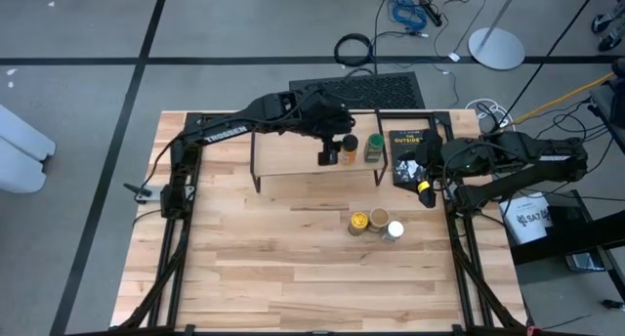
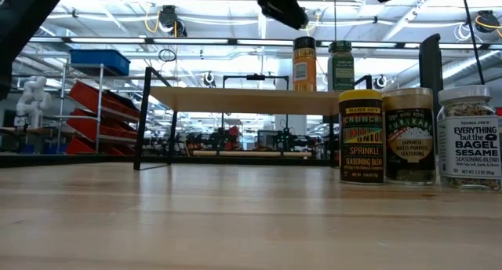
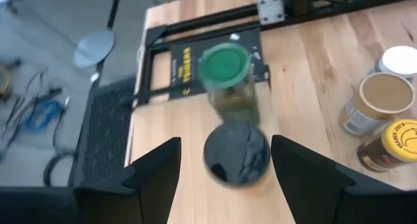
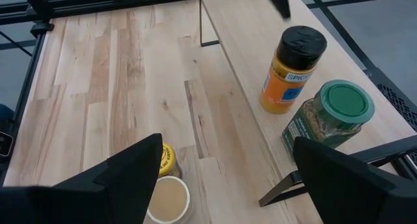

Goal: Shelf spices
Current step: Put the orange seasoning bottle on the shelf

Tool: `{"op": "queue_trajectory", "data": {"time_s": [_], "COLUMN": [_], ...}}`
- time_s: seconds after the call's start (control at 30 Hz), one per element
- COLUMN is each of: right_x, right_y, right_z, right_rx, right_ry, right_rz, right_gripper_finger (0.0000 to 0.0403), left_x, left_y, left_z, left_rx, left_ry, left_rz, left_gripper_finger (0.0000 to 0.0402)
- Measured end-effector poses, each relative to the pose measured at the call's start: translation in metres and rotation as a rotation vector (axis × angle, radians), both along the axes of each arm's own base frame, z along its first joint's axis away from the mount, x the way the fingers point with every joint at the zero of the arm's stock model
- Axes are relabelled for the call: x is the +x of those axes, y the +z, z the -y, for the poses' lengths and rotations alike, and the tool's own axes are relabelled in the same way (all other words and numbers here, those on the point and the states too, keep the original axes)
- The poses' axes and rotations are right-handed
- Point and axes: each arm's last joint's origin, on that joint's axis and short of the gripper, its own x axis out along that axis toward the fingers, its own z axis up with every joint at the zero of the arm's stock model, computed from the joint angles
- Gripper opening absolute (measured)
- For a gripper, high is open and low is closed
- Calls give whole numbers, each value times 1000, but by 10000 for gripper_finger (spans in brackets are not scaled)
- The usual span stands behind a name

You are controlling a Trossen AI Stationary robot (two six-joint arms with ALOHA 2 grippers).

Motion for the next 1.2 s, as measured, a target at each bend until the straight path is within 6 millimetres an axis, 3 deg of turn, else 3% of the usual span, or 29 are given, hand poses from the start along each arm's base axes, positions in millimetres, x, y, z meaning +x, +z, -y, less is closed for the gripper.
{"op": "queue_trajectory", "data": {"time_s": [0.1,0.23,0.37,0.67,1.2], "right_x": [0,0,0,0,0], "right_y": [0,0,-1,-1,-1], "right_z": [0,0,0,0,0], "right_rx": [4,7,11,22,21], "right_ry": [-2,-5,-8,-12,-11], "right_rz": [-1,-6,-8,-7,-6], "right_gripper_finger": [334,334,334,334,334], "left_x": [-13,-23,-17,-2,7], "left_y": [3,-12,-32,-71,-79], "left_z": [2,4,8,2,-3], "left_rx": [-49,-157,-207,-203,-183], "left_ry": [64,85,44,54,60], "left_rz": [-57,-216,-256,-217,-168], "left_gripper_finger": [247,247,235,165,88]}}
